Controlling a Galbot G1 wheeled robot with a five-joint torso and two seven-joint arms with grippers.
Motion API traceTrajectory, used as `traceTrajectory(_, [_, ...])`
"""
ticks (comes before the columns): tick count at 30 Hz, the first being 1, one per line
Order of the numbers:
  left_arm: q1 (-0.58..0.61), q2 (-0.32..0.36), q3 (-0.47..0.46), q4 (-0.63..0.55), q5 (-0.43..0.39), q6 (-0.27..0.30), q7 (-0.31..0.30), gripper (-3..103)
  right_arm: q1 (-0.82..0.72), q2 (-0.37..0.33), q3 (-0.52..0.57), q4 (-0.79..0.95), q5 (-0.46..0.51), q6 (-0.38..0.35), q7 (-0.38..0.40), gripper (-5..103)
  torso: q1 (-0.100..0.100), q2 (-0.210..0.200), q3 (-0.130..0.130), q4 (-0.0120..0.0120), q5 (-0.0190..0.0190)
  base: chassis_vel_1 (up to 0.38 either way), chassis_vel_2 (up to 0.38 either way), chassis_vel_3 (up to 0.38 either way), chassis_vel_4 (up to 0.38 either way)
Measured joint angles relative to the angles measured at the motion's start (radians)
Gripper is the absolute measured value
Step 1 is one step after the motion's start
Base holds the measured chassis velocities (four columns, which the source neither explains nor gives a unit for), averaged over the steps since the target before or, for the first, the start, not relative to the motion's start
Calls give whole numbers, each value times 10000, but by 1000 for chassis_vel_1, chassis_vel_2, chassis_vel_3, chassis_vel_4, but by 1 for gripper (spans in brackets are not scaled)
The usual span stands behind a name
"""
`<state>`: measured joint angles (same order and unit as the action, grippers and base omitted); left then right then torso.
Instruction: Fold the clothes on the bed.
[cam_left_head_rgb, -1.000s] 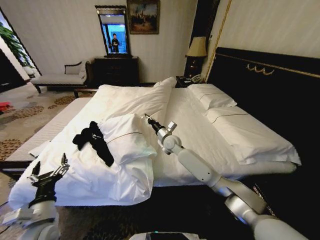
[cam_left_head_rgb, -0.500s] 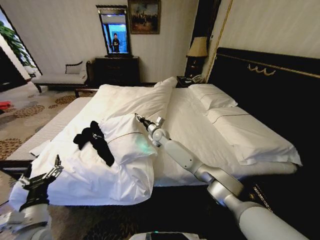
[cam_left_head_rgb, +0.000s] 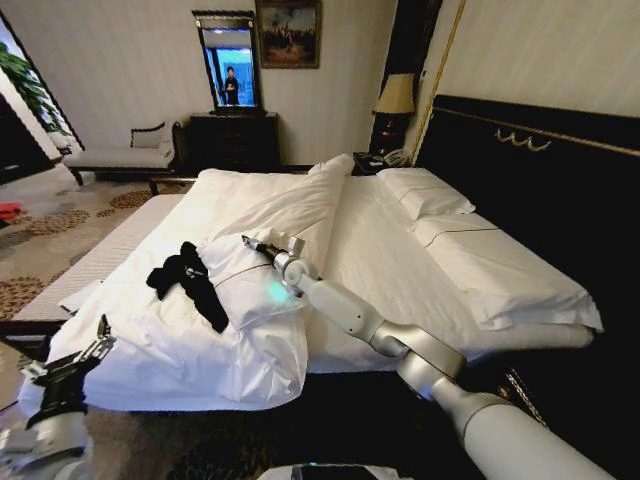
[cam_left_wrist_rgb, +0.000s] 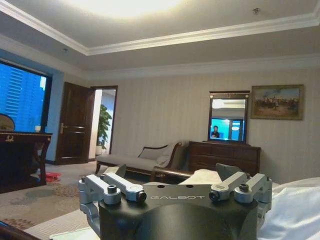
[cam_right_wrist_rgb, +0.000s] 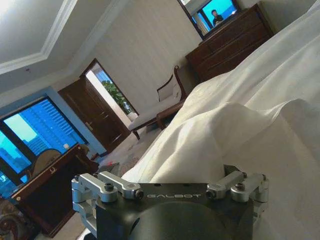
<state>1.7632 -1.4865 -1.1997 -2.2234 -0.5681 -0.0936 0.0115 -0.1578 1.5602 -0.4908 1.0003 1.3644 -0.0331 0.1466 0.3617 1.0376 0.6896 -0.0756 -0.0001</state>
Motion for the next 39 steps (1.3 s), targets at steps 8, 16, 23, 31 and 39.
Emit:
traceTrajectory(8, [-117, 41, -13, 236, -68, -13, 1, 100, 100, 393, 7, -455, -68, 212, -47, 76, 0, 0, 0, -1, 0, 0, 0, 0, 0])
traceTrajectory(16, [-196, 20, 80, 284, -22, -14, 2, 100, 37, 369, 289, -407, -280, 978, -182, 48, 0, -1, 0, 1, 1, 0, 0, 0, 0])
traceTrajectory(23, [-263, -31, 235, 375, 58, -17, 3, 100, 21, 173, 424, -233, -249, 1092, -228, 26, 0, -1, 0, -1, 1, 0, 0, 0, 0])
traceTrajectory(31, [-210, -79, 328, 434, 122, -115, 1, 100, 4, 211, 449, -178, -258, 1275, -464, 1, 0, -1, 0, 5, 2, 0, 0, 0, 0])
traceTrajectory(39, [-243, 65, 405, 306, -32, -91, -23, 100, -162, -1470, 1029, 1625, -294, 1550, -182, 1, 0, -2, 0, -7, 4, 0, 0, 0, 0])
